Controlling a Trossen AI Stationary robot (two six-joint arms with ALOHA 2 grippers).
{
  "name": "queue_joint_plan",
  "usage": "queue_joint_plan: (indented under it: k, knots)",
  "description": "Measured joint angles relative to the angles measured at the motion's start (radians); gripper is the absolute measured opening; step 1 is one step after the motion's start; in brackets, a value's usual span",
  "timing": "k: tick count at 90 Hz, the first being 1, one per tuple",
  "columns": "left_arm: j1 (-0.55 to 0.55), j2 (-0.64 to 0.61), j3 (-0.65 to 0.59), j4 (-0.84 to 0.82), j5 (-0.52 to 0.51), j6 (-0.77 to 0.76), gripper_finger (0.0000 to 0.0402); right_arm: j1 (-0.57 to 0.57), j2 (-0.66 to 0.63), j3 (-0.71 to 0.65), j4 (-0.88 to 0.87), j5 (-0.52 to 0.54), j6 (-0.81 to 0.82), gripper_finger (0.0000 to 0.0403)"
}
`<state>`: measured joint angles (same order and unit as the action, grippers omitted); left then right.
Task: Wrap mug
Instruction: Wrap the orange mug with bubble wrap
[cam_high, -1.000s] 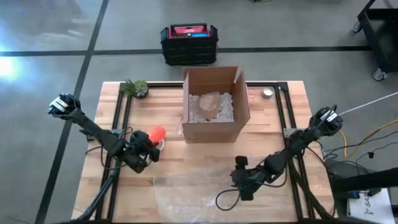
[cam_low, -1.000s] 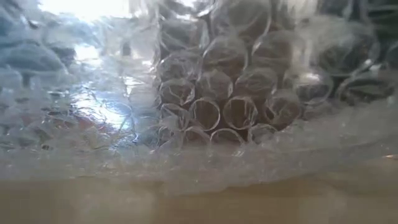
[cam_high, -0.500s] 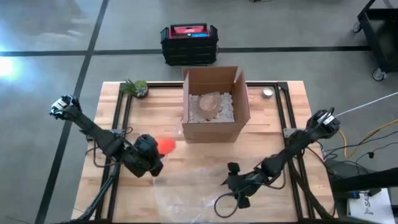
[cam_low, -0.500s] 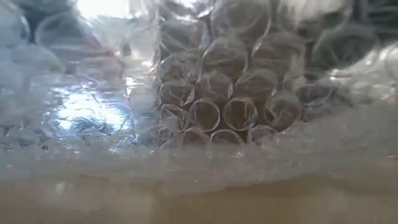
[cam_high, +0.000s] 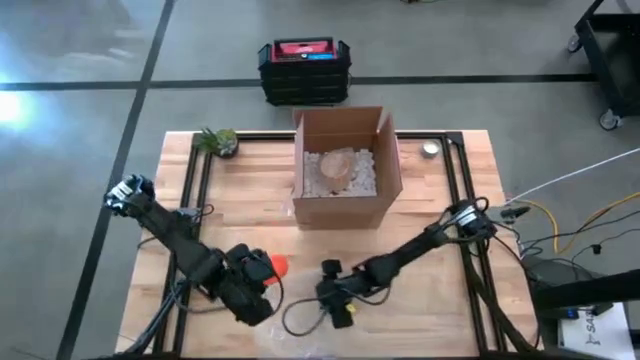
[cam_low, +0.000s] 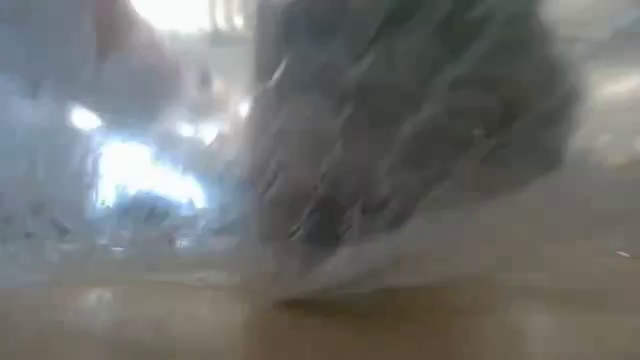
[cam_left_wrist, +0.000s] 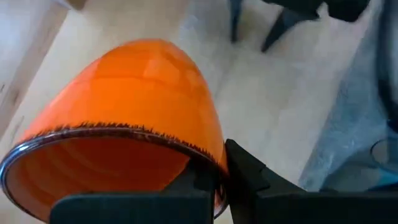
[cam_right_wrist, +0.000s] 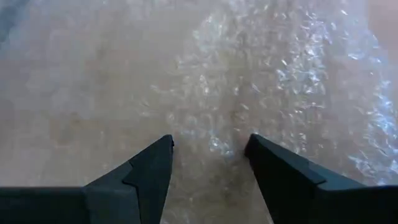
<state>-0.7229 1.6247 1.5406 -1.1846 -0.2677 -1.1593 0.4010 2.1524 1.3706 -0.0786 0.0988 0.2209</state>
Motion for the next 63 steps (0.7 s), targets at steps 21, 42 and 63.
queue_joint_plan:
  k: [21, 42, 63]
  knots:
    - [-0.036, 0.046, 0.056, -0.011, -0.001, -0.026, 0.0000, -0.090, 0.013, 0.091, -0.051, 0.143, -0.035, 0.0199]
    - [-0.021, 0.047, 0.055, 0.002, -0.016, 0.026, 0.0000, -0.061, -0.152, 0.128, -0.335, 0.107, -0.079, 0.0199]
    - [0.116, 0.115, 0.054, 0.103, 0.106, 0.259, 0.0000, 0.096, -0.362, 0.061, -0.623, 0.173, 0.045, 0.0199]
